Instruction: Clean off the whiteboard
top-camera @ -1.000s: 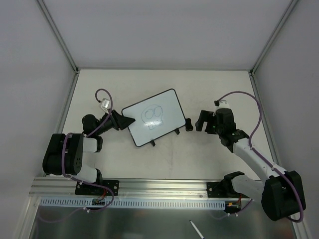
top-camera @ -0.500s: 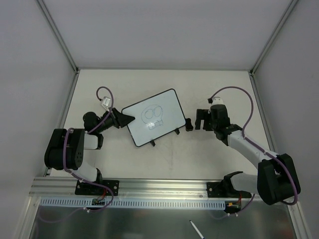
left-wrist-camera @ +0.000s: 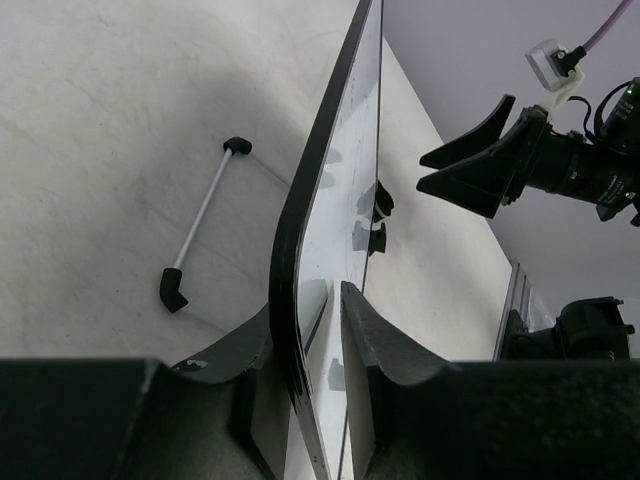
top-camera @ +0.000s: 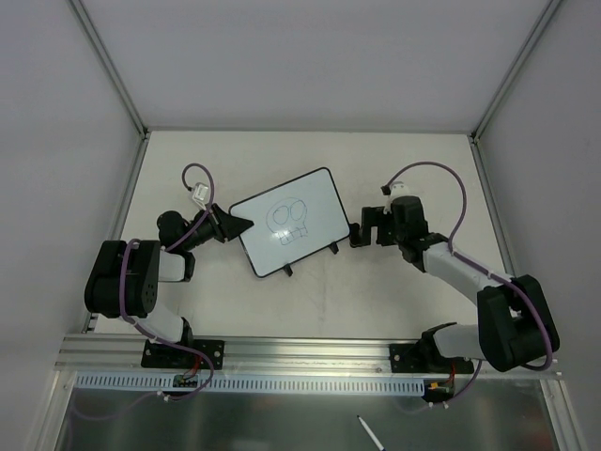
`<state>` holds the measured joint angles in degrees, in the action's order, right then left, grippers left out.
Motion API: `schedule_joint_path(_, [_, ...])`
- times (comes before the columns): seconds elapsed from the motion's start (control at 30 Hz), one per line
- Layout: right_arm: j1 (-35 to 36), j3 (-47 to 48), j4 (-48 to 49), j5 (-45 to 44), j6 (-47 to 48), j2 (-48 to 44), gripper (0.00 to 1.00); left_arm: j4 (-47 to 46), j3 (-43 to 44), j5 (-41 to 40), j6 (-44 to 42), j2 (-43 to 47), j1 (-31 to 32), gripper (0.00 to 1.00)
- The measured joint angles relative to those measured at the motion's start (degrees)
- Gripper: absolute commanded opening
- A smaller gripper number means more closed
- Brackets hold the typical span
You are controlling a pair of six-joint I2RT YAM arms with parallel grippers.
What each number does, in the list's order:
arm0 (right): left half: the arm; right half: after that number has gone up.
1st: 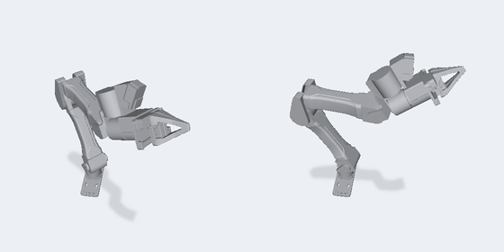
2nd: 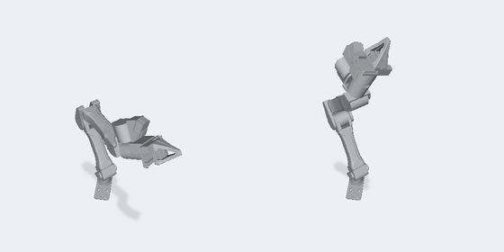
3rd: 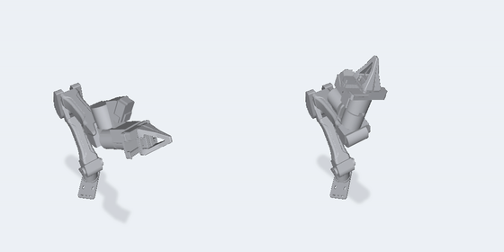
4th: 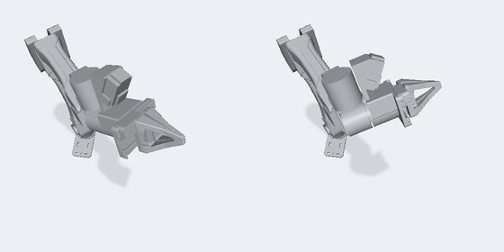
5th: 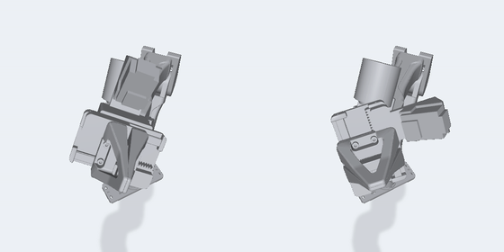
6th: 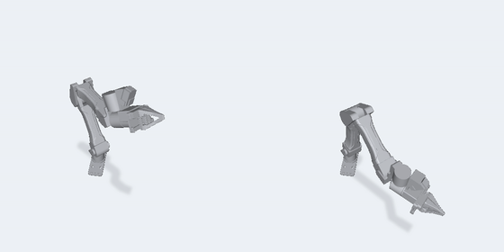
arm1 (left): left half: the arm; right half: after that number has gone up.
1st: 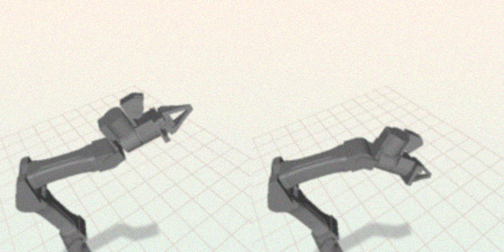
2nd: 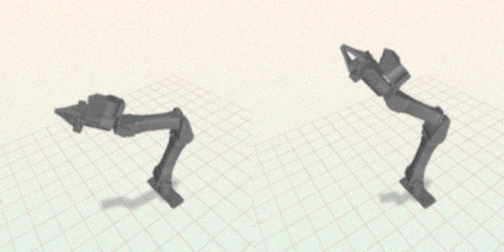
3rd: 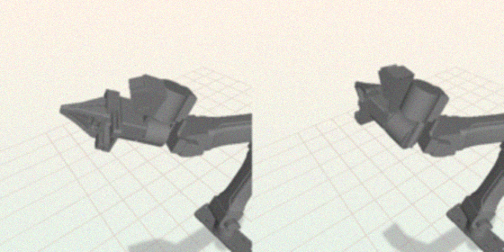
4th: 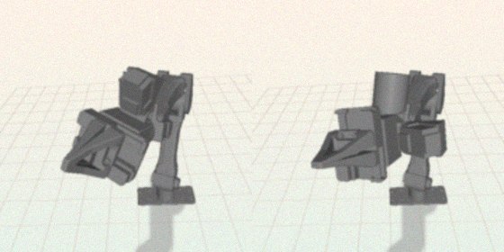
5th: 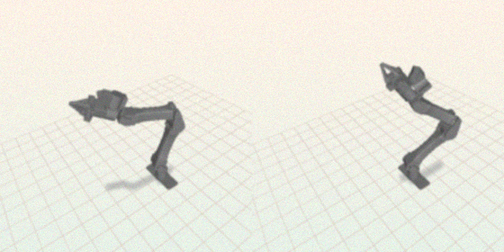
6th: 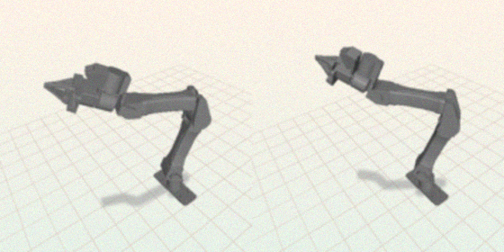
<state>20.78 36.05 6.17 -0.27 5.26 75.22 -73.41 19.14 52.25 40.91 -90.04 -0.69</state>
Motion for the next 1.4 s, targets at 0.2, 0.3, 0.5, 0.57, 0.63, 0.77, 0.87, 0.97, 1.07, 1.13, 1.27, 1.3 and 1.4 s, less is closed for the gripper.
schedule_joint_path(0.2, [1.84, -0.04, 0.0, 0.98, 0.9, 1.29, 0.98, -0.02, 0.0, 0.02, 0.17, -1.27, 0.0, 0.24])
schedule_joint_path(0.3, [3.39, -0.02, -0.2, 0.74, 1.29, 2.73, 0.85, -0.11, -0.07, 0.02, 0.39, -1.53, 0.0, 0.24])
schedule_joint_path(0.5, [5.62, 0.04, -0.72, -0.66, 1.84, 3.5, 0.79, -0.61, -0.63, -0.02, 0.48, -1.53, -0.02, 0.24])
schedule_joint_path(0.57, [6.19, 0.52, -1.05, -1.25, 2.01, 4.17, 0.58, -0.83, -0.85, -0.04, 0.52, -1.53, -0.04, 0.24])
schedule_joint_path(0.63, [6.78, 1.29, -1.51, -2.05, 2.43, 5.27, 0.58, -0.92, -1.05, -0.04, 0.57, -1.53, -0.04, 0.24])
schedule_joint_path(0.77, [7.96, 3.56, -3.26, -3.91, 2.4, 7.93, 0.64, -0.94, -1.25, -0.04, 0.63, -1.51, -0.04, 0.24])
schedule_joint_path(0.87, [8.35, 5.11, -3.74, -4.61, 2.4, 9.62, 0.64, -0.92, -1.31, -0.02, 0.63, -1.49, -0.04, 0.24])
schedule_joint_path(0.97, [8.52, 5.86, -3.98, -5.29, 2.38, 10.56, 0.66, -0.96, -1.51, -0.07, 0.66, -1.42, -0.04, 0.24])
schedule_joint_path(1.07, [8.63, 6.32, -4.2, -5.6, 2.36, 11.19, 0.66, -0.96, -1.97, -0.17, 0.66, -1.22, -0.04, 0.24])
schedule_joint_path(1.13, [8.7, 6.78, -4.52, -5.7, 2.34, 11.74, 0.66, -0.94, -2.29, -0.22, 0.63, -0.96, -0.04, 0.24])
schedule_joint_path(1.27, [8.81, 8.22, -5.07, -6.01, 2.29, 13.42, 0.63, -0.9, -2.91, -0.24, 0.63, -0.72, -0.11, 0.24])
schedule_joint_path(1.3, [8.85, 8.48, -5.16, -6.16, 2.29, 13.77, 0.61, -0.9, -3.02, -0.24, 0.63, -0.68, -0.11, 0.21])
schedule_joint_path(1.4, [8.94, 9.03, -5.4, -6.51, 2.25, 14.62, 0.6, -0.92, -3.08, -0.24, 0.63, -0.57, -0.11, 0.21])
